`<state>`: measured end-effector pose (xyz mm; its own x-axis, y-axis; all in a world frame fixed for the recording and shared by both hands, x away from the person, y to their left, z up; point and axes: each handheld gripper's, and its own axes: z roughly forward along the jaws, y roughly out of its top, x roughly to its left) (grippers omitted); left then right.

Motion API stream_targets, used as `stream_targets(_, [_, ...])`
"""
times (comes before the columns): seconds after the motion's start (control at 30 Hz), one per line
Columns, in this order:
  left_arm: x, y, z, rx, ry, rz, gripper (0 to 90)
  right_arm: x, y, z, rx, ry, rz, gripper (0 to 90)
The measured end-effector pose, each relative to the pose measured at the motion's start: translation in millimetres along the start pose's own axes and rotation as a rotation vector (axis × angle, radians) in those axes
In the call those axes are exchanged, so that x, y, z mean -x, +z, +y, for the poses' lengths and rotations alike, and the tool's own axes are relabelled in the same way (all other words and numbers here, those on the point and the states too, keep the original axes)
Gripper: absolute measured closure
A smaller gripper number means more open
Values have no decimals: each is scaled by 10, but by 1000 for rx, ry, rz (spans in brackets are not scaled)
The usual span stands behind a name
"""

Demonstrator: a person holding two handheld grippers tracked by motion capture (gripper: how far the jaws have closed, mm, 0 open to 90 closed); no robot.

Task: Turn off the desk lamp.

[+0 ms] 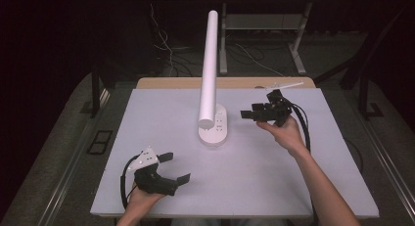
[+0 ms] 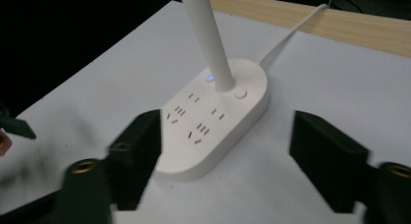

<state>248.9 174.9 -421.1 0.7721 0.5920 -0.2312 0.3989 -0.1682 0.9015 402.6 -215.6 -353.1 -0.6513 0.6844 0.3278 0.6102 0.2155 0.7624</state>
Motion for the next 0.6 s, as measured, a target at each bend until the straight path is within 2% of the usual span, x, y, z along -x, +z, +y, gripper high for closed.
stream_targets(0.03, [1,2,0,0,0,0,0,-17,-39,-34,-2,-3,-3,137])
stream_targets(0.1, [3,6,0,0,-1,0,0,-47,-120,-113,-1,-11,1,96])
stream_targets(0.13, [4,6,1,-1,-1,-1,0,-60,-157,-156,4,-9,7,26])
stream_targets(0.17, [6,6,1,0,0,-1,0,-74,-191,-197,1,-10,8,6])
stream_targets(0.6, [14,-4,-6,0,0,-1,0,-212,-626,-675,34,-24,-26,6])
